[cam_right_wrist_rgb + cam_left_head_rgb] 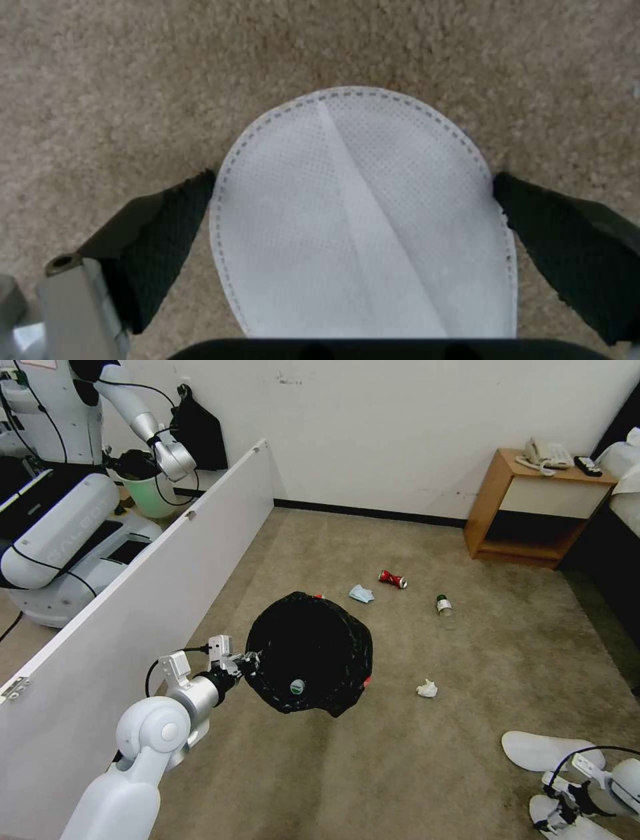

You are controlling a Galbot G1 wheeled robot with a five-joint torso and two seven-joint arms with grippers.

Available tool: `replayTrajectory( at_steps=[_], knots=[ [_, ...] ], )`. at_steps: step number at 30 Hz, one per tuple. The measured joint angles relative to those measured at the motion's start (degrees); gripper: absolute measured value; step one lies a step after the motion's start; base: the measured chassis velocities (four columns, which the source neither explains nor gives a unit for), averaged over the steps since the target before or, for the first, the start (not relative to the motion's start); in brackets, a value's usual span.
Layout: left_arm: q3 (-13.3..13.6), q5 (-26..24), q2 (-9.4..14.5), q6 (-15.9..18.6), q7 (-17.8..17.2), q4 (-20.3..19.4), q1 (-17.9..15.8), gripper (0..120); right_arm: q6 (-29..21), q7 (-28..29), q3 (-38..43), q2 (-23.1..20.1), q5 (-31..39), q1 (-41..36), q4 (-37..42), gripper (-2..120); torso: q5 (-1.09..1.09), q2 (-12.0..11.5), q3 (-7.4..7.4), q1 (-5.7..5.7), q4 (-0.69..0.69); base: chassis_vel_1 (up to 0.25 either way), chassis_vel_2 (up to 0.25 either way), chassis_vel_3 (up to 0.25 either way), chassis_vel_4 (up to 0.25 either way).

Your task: Pick up the trash bin and place the garbage on the floor into it.

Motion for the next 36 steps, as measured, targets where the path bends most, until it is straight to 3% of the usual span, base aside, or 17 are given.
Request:
replayTrajectory(
  at_steps=[4,9,15,22,24,27,29,32,36],
  knots=[
    [0.18,-0.1,0.09,0.04,-0.06,0.0,-0.11,0,-0.38,-0.07,0.97,-0.76,0.46,-1.23,1.36,99,0.03,-0.01,0.01,0.01,0.0,0.0,0.0,0.0,0.0],
    [0.2,-0.12,0.17,0.06,-0.06,-0.01,-0.01,0,-1.3,-0.45,1.76,-2.12,1.51,-3.05,3.61,88,-0.01,-0.01,0.0,0.01,-0.07,0.0,0.0,0.0,0.0],
    [0.18,-0.12,0.41,0.07,0.13,-0.29,0.36,0,-2.27,-0.3,3.31,-4.27,2.91,-5.42,6.11,60,-0.15,0.0,-0.02,0.01,-0.06,0.0,0.0,0.0,0.0],
    [0.17,-0.27,0.52,0.08,0.32,-0.34,0.26,0,-2.65,0.33,4.88,-5.66,3.63,-7.02,7.27,39,-0.19,0.0,-0.02,0.01,-0.05,0.0,0.0,0.0,0.0],
    [0.18,-0.35,0.55,0.07,0.34,-0.37,0.2,0,-2.66,0.55,5.9,-6.1,3.7,-7.79,7.59,26,-0.2,0.01,-0.02,0.01,-0.05,0.0,0.0,0.0,0.0],
    [0.19,-0.37,0.61,0.07,0.34,-0.42,0.2,0,-2.68,0.63,6.33,-6.16,3.7,-8.08,7.68,22,-0.2,0.01,-0.02,0.01,-0.05,0.0,0.0,0.0,0.0],
    [0.2,-0.48,0.78,0.08,0.35,-0.64,0.23,0,-2.86,0.71,7.09,-6.38,3.74,-8.71,8.24,10,-0.2,0.01,-0.02,0.01,-0.05,0.0,0.0,0.0,0.0],
    [0.21,-0.78,1.01,0.08,0.32,-0.87,0.23,0,-3.24,0.78,7.72,-6.78,3.97,-9.33,9.1,1,-0.21,0.02,-0.03,0.01,-0.05,0.0,0.0,0.0,0.0],
    [0.2,-1.06,1.33,0.1,0.25,-0.95,0.21,0,-3.72,0.87,8.26,-7.57,4.64,-9.93,10.16,1,-0.2,0.02,-0.03,0.0,-0.05,0.0,0.0,0.0,0.0]
  ],
)
